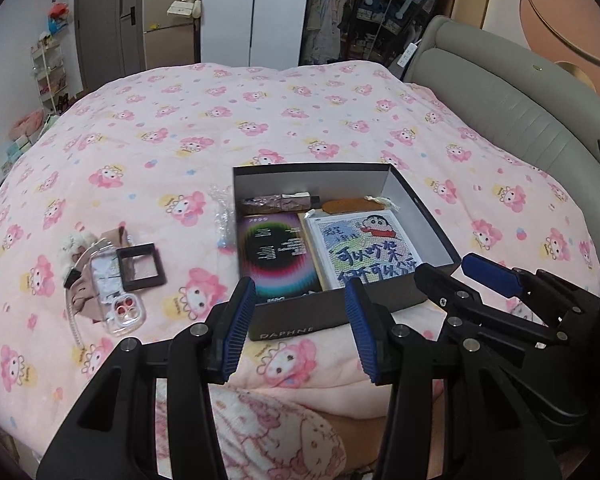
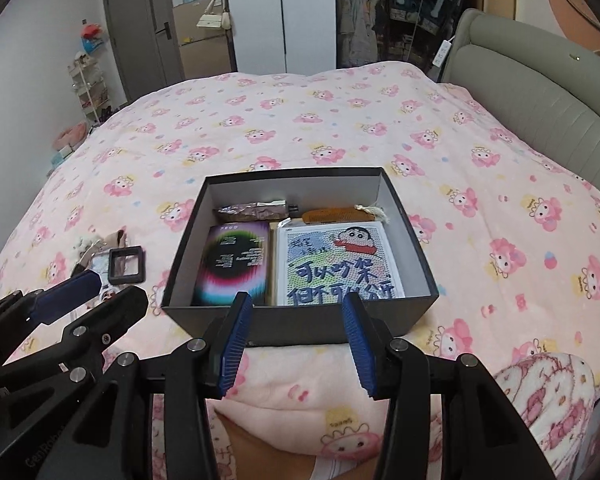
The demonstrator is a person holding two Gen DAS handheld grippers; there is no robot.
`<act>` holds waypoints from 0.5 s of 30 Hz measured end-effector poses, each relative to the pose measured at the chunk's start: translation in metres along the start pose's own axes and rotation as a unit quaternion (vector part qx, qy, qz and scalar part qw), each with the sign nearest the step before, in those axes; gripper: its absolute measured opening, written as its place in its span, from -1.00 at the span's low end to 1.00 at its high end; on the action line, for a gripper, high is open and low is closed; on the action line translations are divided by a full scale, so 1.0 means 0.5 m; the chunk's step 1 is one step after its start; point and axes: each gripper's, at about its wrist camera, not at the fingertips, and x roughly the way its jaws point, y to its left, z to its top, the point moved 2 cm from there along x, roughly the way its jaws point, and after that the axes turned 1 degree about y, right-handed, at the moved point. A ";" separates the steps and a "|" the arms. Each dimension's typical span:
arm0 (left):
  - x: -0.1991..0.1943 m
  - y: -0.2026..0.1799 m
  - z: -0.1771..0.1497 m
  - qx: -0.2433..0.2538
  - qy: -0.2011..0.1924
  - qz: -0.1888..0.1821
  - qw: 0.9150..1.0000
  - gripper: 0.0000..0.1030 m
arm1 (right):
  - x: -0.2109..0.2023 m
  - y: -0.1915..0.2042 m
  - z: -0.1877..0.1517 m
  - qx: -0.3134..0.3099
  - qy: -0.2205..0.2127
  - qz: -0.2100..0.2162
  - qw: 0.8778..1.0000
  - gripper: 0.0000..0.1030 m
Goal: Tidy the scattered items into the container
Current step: 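Withdraw both grippers from the box toward the mirror frame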
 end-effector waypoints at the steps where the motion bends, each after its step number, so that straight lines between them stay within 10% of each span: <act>1: -0.006 0.007 -0.004 -0.002 -0.001 0.002 1.000 -0.09 | -0.003 0.007 -0.001 -0.002 -0.001 0.002 1.000 -0.17; 15: -0.067 0.205 -0.069 -0.084 -0.007 0.061 0.995 -0.11 | -0.001 0.194 -0.009 -0.080 0.002 0.043 0.996 -0.17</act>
